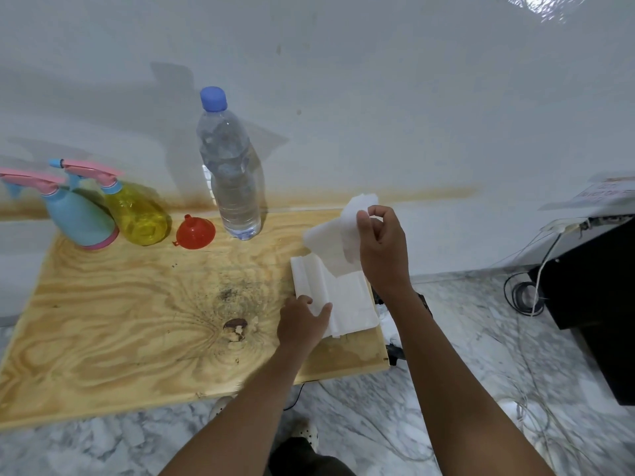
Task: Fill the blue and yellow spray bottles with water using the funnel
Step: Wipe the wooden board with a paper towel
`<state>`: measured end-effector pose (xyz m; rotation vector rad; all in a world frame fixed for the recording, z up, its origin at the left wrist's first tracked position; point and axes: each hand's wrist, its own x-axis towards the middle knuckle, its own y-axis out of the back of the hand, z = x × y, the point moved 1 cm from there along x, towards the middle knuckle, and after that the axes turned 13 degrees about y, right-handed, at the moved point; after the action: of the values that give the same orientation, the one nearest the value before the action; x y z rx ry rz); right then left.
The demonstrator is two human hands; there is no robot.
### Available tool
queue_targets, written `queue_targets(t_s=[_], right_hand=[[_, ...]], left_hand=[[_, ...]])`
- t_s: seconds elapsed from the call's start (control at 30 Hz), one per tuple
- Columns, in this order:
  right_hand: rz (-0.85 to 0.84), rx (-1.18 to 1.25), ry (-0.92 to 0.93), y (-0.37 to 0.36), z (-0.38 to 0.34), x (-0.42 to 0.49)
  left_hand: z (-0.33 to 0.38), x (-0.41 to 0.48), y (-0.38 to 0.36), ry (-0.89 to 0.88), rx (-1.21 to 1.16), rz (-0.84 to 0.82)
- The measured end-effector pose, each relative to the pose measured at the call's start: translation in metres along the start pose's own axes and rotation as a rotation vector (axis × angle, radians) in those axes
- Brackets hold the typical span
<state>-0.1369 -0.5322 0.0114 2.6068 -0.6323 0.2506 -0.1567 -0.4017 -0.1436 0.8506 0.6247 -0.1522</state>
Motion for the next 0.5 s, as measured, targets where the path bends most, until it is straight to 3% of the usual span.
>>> queue_targets(t_s=[0.33, 0.5], right_hand=[[0.057, 0.009, -0.029, 0.013, 0.002, -0.006], [0.086, 0.015, -0.018, 0.022, 0.000, -0.004]], left_hand=[[0.014, 0.005, -0.013, 0.010, -0.010, 0.011], [0.029, -0.016, -0.006, -0.219, -0.242, 0.193]])
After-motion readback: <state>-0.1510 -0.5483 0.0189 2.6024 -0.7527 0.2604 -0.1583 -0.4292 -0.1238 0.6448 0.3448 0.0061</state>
